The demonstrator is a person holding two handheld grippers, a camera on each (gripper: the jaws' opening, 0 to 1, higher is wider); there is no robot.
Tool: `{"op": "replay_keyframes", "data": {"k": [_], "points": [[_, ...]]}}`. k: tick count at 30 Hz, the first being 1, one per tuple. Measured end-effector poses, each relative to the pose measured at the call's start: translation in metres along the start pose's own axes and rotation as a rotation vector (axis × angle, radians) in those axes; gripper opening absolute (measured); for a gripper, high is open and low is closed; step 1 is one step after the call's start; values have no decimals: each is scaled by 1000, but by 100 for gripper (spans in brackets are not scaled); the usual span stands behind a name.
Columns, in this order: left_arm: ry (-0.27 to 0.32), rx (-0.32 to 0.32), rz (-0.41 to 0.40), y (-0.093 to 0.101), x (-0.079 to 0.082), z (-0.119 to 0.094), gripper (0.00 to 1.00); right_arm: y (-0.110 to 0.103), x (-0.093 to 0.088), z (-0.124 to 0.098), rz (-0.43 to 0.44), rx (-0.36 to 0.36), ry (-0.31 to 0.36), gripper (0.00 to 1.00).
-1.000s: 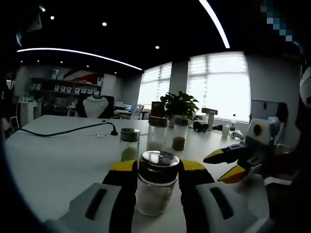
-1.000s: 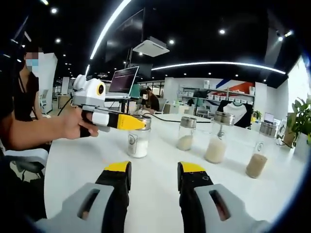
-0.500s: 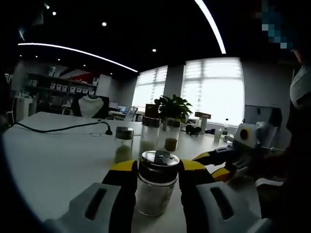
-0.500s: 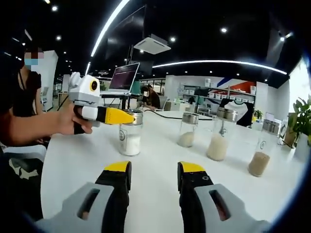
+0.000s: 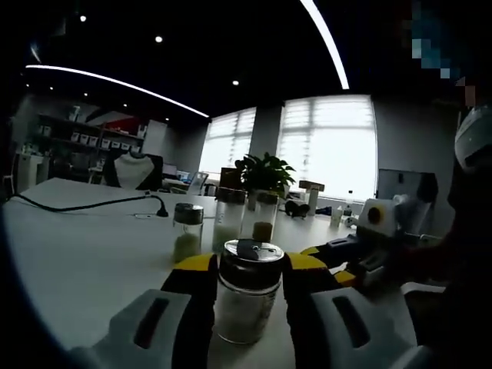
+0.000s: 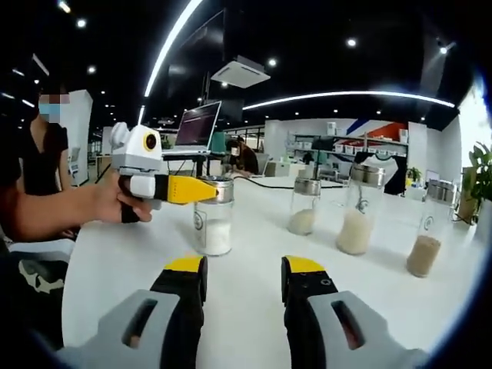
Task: Rotate the seasoning bottle until the label or dispensing opening points toward the visible target arrow and the bottle remains upright within the marked orientation range
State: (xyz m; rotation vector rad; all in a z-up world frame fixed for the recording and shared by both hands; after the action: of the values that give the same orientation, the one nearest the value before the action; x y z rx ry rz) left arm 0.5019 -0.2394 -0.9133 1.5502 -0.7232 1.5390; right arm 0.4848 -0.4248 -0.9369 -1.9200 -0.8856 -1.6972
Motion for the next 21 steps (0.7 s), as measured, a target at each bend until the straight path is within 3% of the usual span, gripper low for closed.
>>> {"op": "replay_keyframes", "data": {"k": [3,7,11,15,21], "points": [[2,0,15,2,1,0,36,3,2,4,5,-9,0,36],[0,97,101,0,6,-9,48,7,9,11,19,-16,15,33],[50,109,30,7,9,-18,53,9,13,22,19,-5,25,33],[22,129,48,15,5,-23,54,16,16,33,37,-8,26,33],[-37,174,96,25,-6,-29,66,28,21,49,86,-26,23,32]]}}
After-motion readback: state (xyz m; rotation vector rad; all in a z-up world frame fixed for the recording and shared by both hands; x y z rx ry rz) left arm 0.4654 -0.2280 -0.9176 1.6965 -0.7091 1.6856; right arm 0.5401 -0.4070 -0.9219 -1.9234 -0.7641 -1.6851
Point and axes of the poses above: the point that each gripper's makers call its tool centre point, and the gripper's own axes: z roughly forward along the fingers, y roughly to its right, x roughly out of its top, the point moved 8 cm from there along -z, roughly backward along the fingers, and after that the axes turned 9 degrees about -x, right-handed, at the moved point
